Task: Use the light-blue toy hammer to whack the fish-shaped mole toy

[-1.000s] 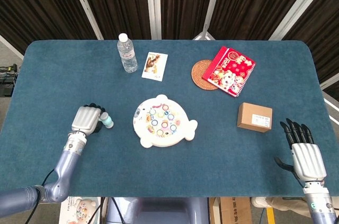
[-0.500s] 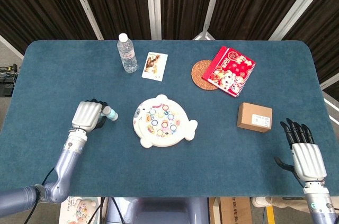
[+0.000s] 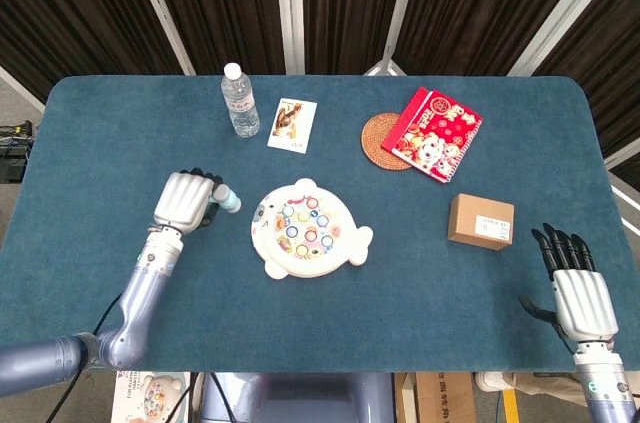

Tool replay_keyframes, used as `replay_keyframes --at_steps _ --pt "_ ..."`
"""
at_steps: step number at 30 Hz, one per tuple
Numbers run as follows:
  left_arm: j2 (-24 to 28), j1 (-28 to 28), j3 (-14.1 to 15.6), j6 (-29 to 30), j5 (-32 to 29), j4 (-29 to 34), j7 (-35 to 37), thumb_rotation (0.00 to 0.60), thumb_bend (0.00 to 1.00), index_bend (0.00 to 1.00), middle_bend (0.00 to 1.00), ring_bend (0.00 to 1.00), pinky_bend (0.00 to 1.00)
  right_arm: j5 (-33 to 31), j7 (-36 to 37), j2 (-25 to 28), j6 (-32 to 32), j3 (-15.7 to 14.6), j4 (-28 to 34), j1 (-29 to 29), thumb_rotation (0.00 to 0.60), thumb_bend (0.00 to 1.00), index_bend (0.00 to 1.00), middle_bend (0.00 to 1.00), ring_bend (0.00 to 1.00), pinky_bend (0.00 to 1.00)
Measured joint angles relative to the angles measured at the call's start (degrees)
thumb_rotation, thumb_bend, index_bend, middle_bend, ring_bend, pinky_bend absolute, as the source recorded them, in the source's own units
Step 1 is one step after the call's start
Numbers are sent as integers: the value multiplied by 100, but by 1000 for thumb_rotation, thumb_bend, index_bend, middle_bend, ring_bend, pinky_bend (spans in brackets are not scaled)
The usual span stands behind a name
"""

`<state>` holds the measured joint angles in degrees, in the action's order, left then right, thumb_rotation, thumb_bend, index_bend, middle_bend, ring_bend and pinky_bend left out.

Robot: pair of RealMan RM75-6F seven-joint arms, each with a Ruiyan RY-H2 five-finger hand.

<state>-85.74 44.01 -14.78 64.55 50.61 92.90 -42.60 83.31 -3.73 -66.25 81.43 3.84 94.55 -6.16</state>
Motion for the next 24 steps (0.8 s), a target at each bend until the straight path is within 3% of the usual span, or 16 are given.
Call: replay_keyframes --at_steps 10,24 --pt "-225 726 -331 -45 -673 139 -873 600 758 628 489 352 468 -65 52 11 -33 20 28 -3 600 199 0 0 0 0" --pt "-755 1342 -393 -60 -1237 -269 -1302 600 758 627 489 352 468 -148 126 30 -92 47 48 -15 600 199 0 0 0 0"
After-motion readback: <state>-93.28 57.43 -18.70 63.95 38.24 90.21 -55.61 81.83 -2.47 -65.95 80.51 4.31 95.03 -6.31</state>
